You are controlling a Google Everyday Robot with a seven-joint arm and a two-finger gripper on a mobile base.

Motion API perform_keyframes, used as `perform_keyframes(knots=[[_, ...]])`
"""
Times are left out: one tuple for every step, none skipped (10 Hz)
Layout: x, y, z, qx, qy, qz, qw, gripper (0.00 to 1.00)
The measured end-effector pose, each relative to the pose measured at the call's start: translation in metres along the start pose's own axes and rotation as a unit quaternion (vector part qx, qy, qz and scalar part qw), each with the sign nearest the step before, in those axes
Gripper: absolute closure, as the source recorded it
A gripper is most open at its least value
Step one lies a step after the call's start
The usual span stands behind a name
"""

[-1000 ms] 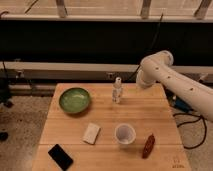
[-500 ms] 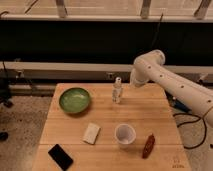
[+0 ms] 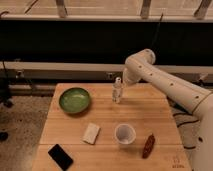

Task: Knock the bottle over

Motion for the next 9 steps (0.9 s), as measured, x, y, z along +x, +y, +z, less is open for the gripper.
perform_keyframes(knots=[[-0.004, -0.004, 0.002, 0.002, -0.001, -0.005, 1.0, 1.0], [-0.014, -0.011, 0.004, 0.005, -0.006, -0.016, 0.9998, 1.0], [-0.022, -0.015, 0.005, 0.007, -0.01, -0.024, 0.9996, 1.0], [-0.031, -0.018, 0.006, 0.009, -0.014, -0.033, 0.9993, 1.0], [-0.04, -0.02, 0.005, 0.011, -0.02, -0.041, 0.9989, 1.0], [-0.047, -0.02, 0.004, 0.012, -0.026, -0.048, 0.9984, 1.0], [-0.053, -0.019, 0.002, 0.013, -0.03, -0.053, 0.998, 1.0], [-0.065, -0.019, 0.0, 0.013, -0.039, -0.061, 0.9972, 1.0], [-0.074, -0.017, -0.003, 0.014, -0.049, -0.066, 0.9965, 1.0]])
